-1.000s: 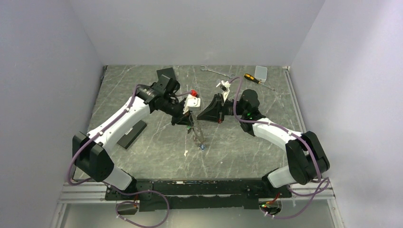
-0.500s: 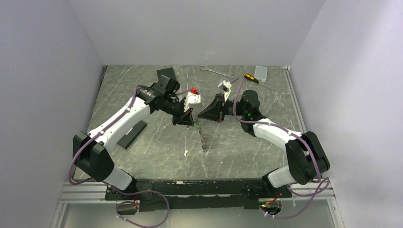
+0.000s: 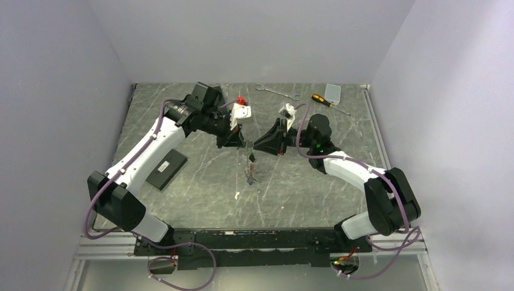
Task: Remove the keys from the keyring
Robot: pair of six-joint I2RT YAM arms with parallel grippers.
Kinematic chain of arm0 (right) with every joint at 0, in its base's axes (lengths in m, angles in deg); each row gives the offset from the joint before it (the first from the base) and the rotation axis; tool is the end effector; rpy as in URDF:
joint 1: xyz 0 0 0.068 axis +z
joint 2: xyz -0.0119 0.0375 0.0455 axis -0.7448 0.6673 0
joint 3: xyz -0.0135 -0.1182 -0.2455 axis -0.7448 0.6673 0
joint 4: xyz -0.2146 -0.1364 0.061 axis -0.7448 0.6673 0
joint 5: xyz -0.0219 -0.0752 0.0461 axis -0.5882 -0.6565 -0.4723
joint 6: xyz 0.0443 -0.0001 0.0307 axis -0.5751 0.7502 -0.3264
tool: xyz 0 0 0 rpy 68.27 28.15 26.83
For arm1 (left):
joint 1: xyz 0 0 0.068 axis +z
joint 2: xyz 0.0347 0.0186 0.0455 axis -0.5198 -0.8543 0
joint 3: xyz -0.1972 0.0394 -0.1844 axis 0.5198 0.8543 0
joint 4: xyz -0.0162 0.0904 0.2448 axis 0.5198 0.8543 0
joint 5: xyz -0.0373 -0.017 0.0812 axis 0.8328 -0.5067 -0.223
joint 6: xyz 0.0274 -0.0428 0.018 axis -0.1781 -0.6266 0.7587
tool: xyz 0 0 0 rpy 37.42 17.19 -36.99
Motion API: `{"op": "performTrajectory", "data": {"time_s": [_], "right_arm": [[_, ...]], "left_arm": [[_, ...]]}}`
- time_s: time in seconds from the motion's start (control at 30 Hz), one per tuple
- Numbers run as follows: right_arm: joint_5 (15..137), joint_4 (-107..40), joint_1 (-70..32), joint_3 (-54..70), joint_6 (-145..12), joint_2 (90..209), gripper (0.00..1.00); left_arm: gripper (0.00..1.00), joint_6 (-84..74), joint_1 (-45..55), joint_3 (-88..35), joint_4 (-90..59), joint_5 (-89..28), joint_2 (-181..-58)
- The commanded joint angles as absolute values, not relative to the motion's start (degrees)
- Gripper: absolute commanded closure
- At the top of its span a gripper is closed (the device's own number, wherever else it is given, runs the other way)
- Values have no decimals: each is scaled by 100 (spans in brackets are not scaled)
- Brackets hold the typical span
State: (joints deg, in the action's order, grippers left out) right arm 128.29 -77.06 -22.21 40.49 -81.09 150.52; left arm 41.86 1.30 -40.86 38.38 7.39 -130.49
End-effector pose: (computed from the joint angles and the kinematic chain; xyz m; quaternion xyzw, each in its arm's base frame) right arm 0.2598 0.1606 0.2751 -0.3907 0.5735 0.5656 0.4456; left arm 0.2548 -0.1769 0.3628 0.5760 0.6606 -0.3569 0.3232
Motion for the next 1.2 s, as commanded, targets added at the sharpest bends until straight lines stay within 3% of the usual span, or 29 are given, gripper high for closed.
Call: {"op": "performTrajectory", "data": {"time_s": [0.0,0.27,0.5,0.8,1.17], "right_arm": [[12954,-7005,-2261,3863,-7184,14946,71],[13164,-4147,-2241,2822,-4829,14844,61],[13068,-2596,-2031,1980,-3753,14836,50],[12872,-2232,-1513,1700,-3625,14963,47],[12795,-2319,-1347,1408,-3820,15173,53]], "left_arm": [[100,4449,161,-4576,4125,776,-13056],[100,5924,158,-4971,5235,932,-13155],[100,6480,152,-5001,5588,1113,-13184],[100,6303,140,-4972,5455,1277,-13166],[100,6234,117,-4900,5371,1322,-13123]]}}
